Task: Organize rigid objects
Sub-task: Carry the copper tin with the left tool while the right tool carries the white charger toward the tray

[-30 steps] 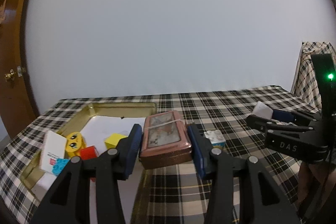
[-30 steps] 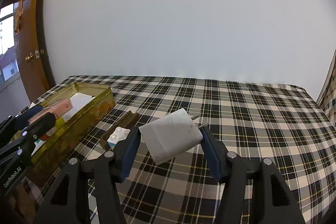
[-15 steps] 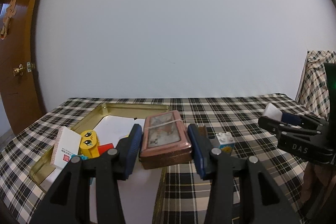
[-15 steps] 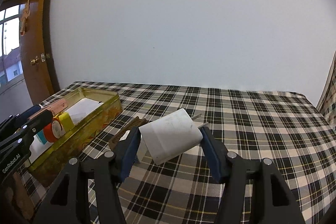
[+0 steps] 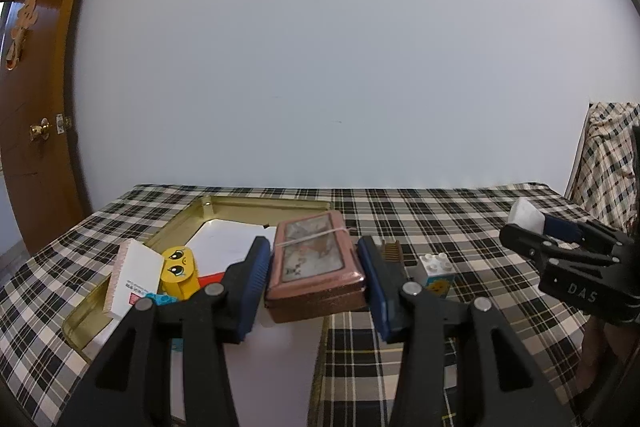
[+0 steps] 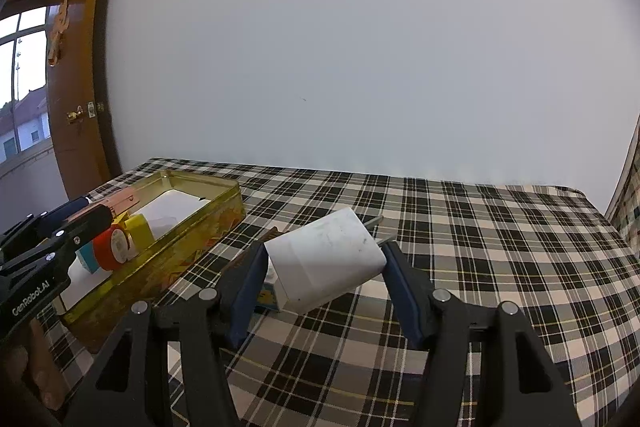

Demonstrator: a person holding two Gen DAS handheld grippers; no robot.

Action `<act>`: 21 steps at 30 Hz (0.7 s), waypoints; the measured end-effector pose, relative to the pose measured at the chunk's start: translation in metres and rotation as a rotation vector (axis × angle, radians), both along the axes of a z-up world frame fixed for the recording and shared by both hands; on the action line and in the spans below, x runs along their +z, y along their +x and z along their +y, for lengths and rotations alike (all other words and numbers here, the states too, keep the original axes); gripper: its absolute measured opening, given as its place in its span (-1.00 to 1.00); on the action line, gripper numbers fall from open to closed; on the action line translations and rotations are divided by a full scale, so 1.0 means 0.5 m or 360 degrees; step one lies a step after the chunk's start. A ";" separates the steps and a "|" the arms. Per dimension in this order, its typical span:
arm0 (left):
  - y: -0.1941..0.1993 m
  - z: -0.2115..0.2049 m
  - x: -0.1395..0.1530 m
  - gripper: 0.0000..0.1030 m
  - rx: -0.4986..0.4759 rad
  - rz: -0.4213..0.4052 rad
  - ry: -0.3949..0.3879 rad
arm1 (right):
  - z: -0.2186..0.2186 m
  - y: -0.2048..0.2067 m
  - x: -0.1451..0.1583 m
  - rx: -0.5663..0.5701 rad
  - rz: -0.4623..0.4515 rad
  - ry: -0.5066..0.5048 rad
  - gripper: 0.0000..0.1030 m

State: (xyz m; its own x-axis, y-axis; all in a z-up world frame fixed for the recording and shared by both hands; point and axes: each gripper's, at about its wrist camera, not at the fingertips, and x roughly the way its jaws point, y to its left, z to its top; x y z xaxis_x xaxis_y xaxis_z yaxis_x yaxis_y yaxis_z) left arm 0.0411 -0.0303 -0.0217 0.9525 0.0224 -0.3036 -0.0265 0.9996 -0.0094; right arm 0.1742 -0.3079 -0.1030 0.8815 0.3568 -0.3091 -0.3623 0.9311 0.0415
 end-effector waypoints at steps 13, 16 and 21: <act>-0.006 0.013 0.002 -0.13 0.0018 -0.0005 -0.0019 | 0.013 -0.033 0.004 0.0029 -0.0063 0.0004 0.19; -0.009 0.014 0.002 -0.13 0.0019 -0.0006 -0.0020 | 0.016 -0.040 0.004 0.0032 -0.0081 0.0006 0.19; -0.011 0.016 0.003 -0.13 0.0018 -0.0007 -0.0026 | 0.019 -0.050 0.006 0.0035 -0.0107 0.0012 0.18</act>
